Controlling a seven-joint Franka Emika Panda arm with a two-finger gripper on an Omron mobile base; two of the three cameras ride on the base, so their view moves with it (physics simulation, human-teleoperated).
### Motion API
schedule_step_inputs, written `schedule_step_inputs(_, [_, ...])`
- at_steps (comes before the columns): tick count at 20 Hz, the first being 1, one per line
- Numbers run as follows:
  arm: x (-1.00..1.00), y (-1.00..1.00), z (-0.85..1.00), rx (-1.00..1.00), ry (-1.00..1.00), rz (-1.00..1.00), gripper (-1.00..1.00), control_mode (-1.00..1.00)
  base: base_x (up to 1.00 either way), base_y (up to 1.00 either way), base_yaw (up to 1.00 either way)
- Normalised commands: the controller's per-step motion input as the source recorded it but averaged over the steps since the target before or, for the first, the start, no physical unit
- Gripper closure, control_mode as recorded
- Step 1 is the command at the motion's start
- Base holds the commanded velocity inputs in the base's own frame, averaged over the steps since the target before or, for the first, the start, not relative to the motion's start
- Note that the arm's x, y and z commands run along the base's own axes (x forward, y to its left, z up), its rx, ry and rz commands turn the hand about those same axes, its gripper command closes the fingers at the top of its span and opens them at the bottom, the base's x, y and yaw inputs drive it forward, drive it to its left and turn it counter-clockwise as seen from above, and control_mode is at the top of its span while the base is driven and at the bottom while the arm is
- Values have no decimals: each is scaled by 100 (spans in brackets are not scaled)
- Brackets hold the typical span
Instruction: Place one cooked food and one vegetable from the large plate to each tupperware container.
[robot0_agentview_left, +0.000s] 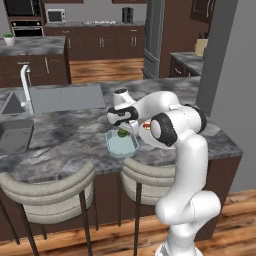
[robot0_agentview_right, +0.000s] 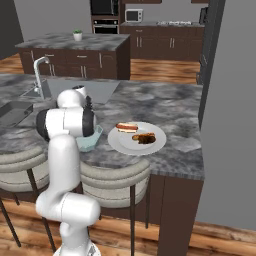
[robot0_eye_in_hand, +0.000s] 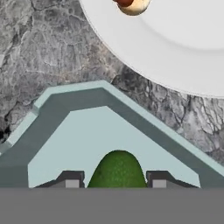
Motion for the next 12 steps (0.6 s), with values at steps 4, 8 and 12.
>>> schedule_step_inputs(4, [27, 17, -62, -1, -1, -7, 100, -100, 0, 0, 0])
schedule_step_inputs(8, [7, 10, -55, 0, -8, -10, 100, -100, 0, 0, 0])
schedule_step_inputs(12, [0, -26, 1, 10, -24, -11, -100, -100, 0, 0, 0])
